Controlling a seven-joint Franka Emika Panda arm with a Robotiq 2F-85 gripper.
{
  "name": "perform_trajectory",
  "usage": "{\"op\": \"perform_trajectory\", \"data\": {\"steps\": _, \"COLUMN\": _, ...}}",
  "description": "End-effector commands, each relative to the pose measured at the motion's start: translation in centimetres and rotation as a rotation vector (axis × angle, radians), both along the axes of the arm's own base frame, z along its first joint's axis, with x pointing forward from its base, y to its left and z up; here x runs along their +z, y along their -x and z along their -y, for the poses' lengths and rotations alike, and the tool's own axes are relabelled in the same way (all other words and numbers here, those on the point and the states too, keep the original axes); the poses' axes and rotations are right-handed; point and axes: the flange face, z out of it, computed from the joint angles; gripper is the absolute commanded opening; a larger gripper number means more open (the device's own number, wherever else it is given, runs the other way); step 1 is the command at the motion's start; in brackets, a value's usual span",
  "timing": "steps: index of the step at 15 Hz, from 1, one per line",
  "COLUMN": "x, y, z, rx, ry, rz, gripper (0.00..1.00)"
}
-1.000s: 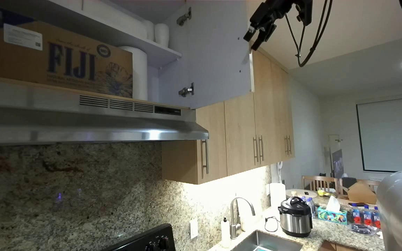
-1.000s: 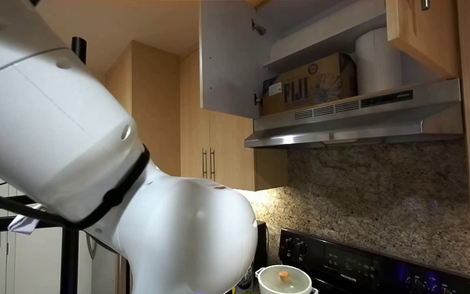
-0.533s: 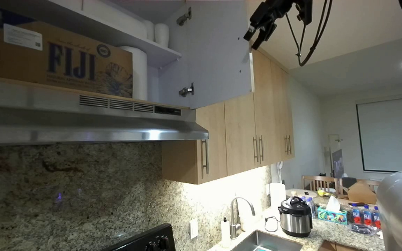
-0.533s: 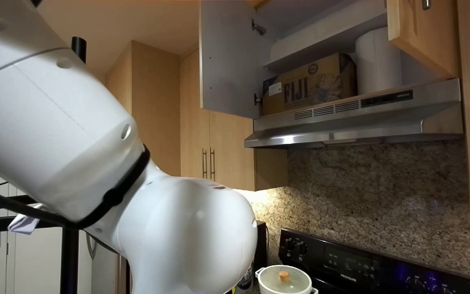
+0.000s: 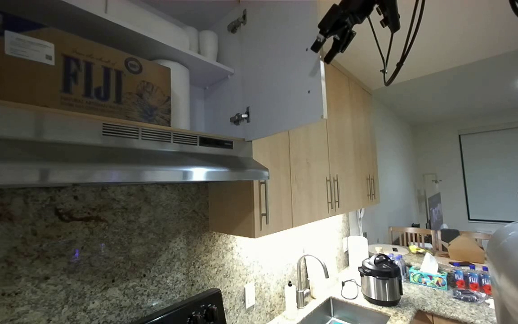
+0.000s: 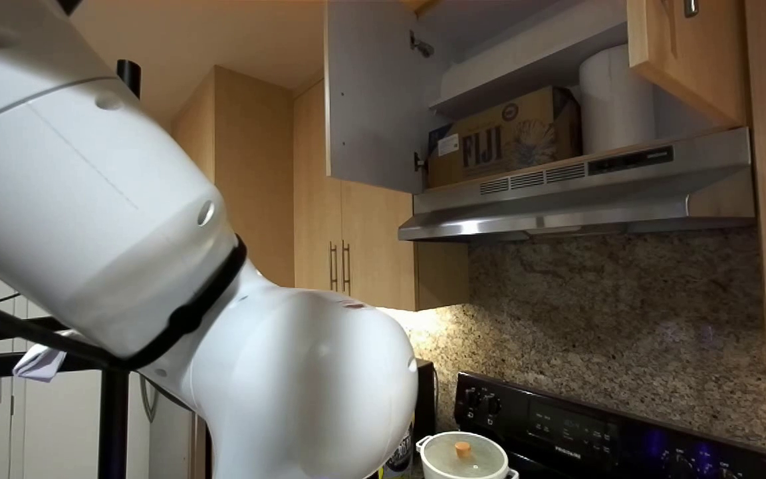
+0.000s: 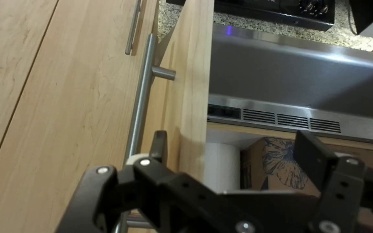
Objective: Close the right cabinet door at the top
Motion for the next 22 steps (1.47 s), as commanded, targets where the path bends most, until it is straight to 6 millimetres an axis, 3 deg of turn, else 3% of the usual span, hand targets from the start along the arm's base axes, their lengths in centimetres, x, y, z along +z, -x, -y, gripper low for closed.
{"op": "perform_trajectory", "data": {"steps": 1, "x": 0.25, "y": -0.39, "z": -0.33, "rx": 0.009, "ry": -0.018, "rz": -0.017, "gripper": 1.0}}
{"op": "perform_trajectory", "data": {"steps": 22, "x": -0.14, "y": -0.3, "z": -0.6, "rx": 0.122, "ry": 0.081, "rz": -0.057, "gripper": 1.0}}
